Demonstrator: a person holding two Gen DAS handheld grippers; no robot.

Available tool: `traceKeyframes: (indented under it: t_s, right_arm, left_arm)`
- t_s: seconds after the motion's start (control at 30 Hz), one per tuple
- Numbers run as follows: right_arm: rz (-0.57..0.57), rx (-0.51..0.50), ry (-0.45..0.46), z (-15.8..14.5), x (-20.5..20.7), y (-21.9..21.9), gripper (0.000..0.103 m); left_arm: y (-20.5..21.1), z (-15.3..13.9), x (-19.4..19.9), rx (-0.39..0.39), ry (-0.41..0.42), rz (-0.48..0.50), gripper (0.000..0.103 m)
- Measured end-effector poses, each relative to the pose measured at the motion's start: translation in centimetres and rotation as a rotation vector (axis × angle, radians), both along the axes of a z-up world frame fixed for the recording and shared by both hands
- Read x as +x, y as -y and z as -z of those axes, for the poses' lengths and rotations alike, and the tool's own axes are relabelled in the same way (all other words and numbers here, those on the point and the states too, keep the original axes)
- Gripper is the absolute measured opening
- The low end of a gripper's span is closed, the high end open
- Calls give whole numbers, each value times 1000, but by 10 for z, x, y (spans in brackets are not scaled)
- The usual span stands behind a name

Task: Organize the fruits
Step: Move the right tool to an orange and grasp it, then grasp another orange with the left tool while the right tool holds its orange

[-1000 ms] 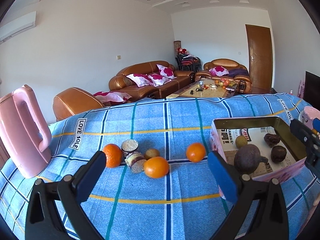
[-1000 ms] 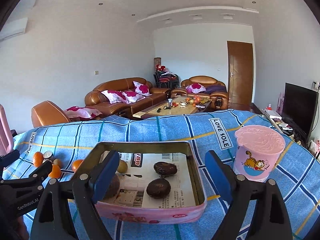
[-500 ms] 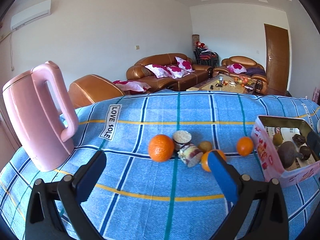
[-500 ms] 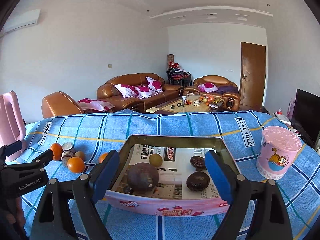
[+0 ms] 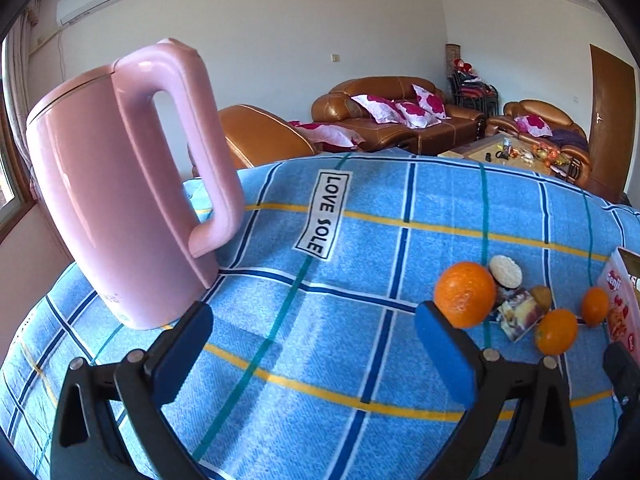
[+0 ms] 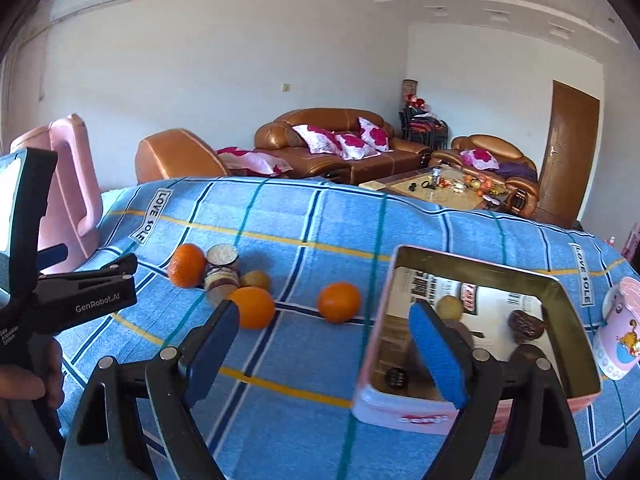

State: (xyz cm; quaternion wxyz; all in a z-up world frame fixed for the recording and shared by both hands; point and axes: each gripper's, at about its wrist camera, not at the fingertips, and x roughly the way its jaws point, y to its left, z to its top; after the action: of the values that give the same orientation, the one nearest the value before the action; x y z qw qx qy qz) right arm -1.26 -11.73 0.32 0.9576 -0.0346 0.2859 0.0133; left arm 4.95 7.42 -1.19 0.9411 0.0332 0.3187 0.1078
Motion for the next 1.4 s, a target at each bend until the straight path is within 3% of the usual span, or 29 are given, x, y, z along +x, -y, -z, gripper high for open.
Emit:
traceKeyframes:
  t_s: [0.1, 0.27, 0.37, 0.5, 0.67, 0.7, 0.73, 0.9, 1.03, 1.2, 1.3, 1.4]
  right_arm:
    - [-42, -17, -62, 7, 18, -17, 73]
    - [-62, -14, -148, 17, 44, -25, 72]
    - [-67, -45, -201, 25, 58, -30, 61]
    - [-66, -16, -298, 37, 74, -26, 60]
    - [-82, 45, -323, 41, 82, -23, 57]
    - [-86, 41, -320, 40, 81, -24, 52]
    - [-99, 40, -317, 40, 78, -26, 41]
    - [-119, 101, -273, 34, 57, -27, 41]
    - [-99, 130, -130, 17, 23, -22, 41]
    - [-42, 84, 1, 1, 2, -14, 41]
    - [-16, 50, 45, -4, 2, -10, 41]
    - [-19, 67, 47, -5, 5, -7, 41]
  left_arm:
    - [-7, -1, 2, -9, -4, -21, 102]
    - [-12, 1, 5, -18, -16, -31, 102]
    - [-11, 2, 5, -19, -18, -27, 102]
    - [-10, 1, 9, -6, -18, -22, 102]
    - [-11, 2, 10, -19, -22, -20, 102]
    - [-12, 2, 10, -24, -23, -21, 102]
    - [-14, 2, 10, -30, -23, -20, 102]
    - [-14, 1, 10, -40, -13, -2, 102]
    - [-9, -3, 5, -57, 27, 43, 102]
    - [0, -8, -2, -144, 74, 155, 102]
    - [12, -7, 1, -132, 56, 218, 93]
    - [25, -5, 10, -121, 22, 242, 92]
